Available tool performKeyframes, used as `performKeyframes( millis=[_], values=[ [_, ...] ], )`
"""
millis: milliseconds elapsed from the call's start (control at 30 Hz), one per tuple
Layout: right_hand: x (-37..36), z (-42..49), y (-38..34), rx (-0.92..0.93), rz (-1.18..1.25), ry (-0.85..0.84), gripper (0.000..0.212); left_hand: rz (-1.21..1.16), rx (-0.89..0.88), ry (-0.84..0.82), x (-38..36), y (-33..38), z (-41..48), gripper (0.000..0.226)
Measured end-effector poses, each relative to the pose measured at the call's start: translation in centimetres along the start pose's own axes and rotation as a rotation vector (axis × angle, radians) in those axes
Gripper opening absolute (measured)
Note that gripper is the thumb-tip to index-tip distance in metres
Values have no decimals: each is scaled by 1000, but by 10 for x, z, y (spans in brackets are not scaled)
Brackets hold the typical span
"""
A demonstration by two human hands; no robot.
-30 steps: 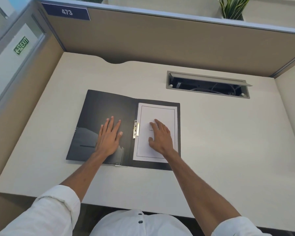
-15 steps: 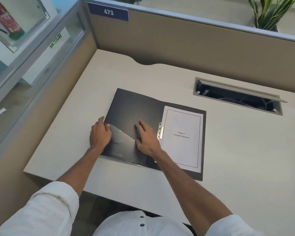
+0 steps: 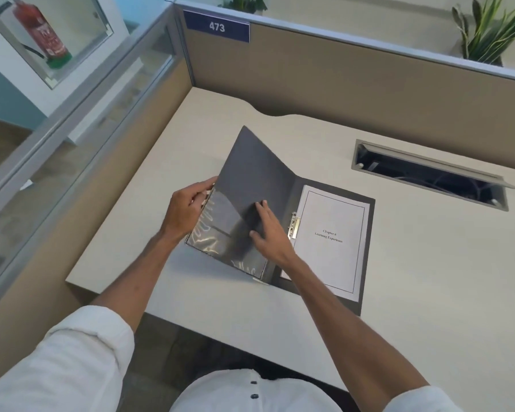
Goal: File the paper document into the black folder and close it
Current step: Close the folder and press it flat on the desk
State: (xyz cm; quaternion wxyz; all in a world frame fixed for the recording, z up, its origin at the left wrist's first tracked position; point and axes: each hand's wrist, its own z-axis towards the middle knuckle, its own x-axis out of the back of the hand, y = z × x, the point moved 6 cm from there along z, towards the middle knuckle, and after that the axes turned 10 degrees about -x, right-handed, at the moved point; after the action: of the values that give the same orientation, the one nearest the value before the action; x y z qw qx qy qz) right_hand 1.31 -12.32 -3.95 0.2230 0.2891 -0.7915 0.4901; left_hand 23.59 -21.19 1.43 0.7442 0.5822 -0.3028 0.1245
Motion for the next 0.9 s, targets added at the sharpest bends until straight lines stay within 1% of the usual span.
performKeyframes(
  millis=[67,167,233,333,367,433,533,633,767,833,900],
  values=[
    [12,-6,0,-18,139,36,78,-53,-53,-71,-6,17,-4,55],
    [34,-17,2,-24,359,100,66,-43,-135,-163,-27,48,-10,49],
    [50,-25,7,-28,476,125,54,-44,-180,-213,-48,68,-14,51],
    [75,-39,19,-47,589,171,41,28,-254,-277,-81,96,-23,60],
    [84,-44,25,-51,618,190,38,65,-287,-284,-92,105,-26,60],
    [101,-56,38,-54,675,219,35,118,-357,-299,-117,123,-34,55],
    [123,-75,60,-83,751,232,42,169,-418,-371,-157,144,-45,55],
    [140,-92,87,-157,830,243,51,193,-399,-459,-193,151,-56,58],
    [154,-110,128,-291,862,307,47,207,-325,-560,-228,154,-69,61],
    [158,-114,146,-341,790,370,42,241,-302,-606,-243,153,-75,63],
    [159,-116,163,-384,711,410,27,267,-266,-644,-252,149,-80,65]
  ],
)
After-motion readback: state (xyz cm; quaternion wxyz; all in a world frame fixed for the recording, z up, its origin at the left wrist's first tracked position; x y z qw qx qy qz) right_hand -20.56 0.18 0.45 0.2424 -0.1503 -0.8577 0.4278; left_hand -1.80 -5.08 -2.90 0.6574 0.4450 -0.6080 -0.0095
